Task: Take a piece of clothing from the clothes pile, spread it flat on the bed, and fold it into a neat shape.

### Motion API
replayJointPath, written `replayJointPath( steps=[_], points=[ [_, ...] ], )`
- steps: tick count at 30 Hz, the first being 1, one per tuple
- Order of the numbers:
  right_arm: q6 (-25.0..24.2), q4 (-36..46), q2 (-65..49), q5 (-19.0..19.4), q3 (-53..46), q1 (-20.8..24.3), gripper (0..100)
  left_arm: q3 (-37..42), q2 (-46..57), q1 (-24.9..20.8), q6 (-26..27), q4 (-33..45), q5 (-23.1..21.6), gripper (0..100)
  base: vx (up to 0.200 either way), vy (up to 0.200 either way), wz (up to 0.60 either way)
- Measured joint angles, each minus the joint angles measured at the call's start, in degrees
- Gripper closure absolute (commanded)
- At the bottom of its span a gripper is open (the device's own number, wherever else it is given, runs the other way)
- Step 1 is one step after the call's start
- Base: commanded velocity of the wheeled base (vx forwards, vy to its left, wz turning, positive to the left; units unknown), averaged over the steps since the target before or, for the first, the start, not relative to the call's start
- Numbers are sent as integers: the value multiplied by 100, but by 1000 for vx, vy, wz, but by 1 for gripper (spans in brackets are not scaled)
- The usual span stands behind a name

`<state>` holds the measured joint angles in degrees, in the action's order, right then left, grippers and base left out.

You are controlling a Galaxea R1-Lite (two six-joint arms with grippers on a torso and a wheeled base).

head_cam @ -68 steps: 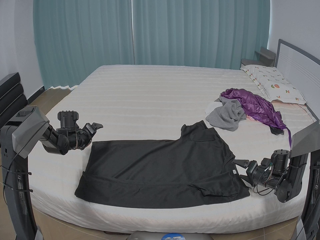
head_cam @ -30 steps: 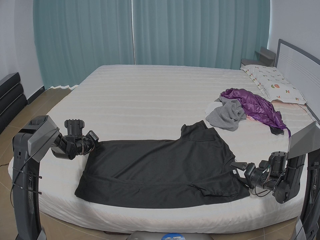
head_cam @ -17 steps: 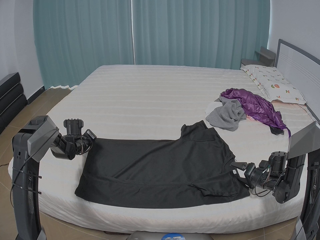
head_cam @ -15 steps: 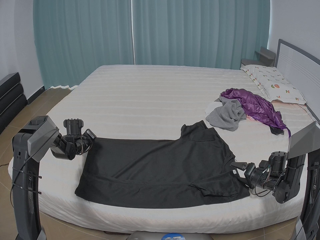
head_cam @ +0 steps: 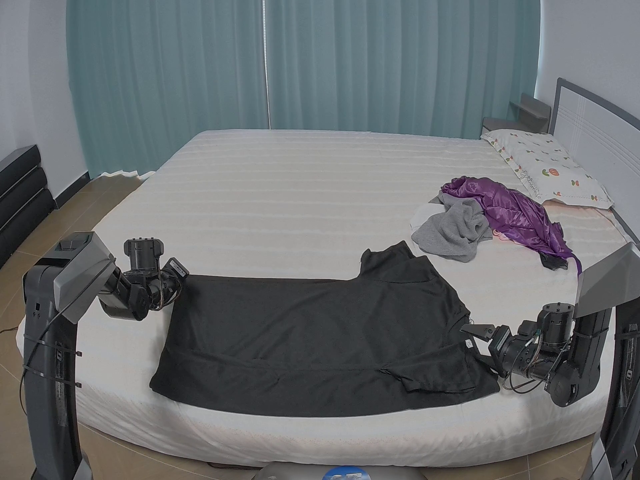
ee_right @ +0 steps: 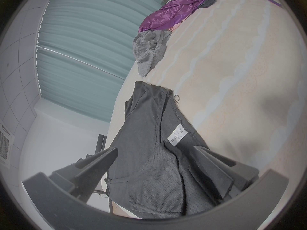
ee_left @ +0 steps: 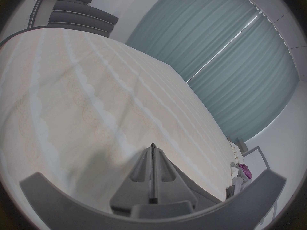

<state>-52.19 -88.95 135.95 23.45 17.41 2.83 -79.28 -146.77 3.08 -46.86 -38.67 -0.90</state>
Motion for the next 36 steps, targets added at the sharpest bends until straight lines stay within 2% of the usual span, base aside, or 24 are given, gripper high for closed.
replayJointPath(
  steps=[15, 20, 26, 36],
  points=[
    [21, 0, -434, -93, 155, -35, 0, 9, 20, 5, -24, 0, -7, 100, 0, 0, 0],
    [51, 132, -483, -450, 552, 146, 0, 23, 20, -17, -122, 5, -7, 100, 0, 0, 0],
    [188, 980, -343, -670, 1442, 332, 0, 72, 35, -26, -211, 7, -16, 100, 0, 0, 0],
    [816, 2871, 10, -985, 3463, 592, 0, 201, 48, -28, -222, -6, -29, 100, 0, 0, 0]
  ],
)
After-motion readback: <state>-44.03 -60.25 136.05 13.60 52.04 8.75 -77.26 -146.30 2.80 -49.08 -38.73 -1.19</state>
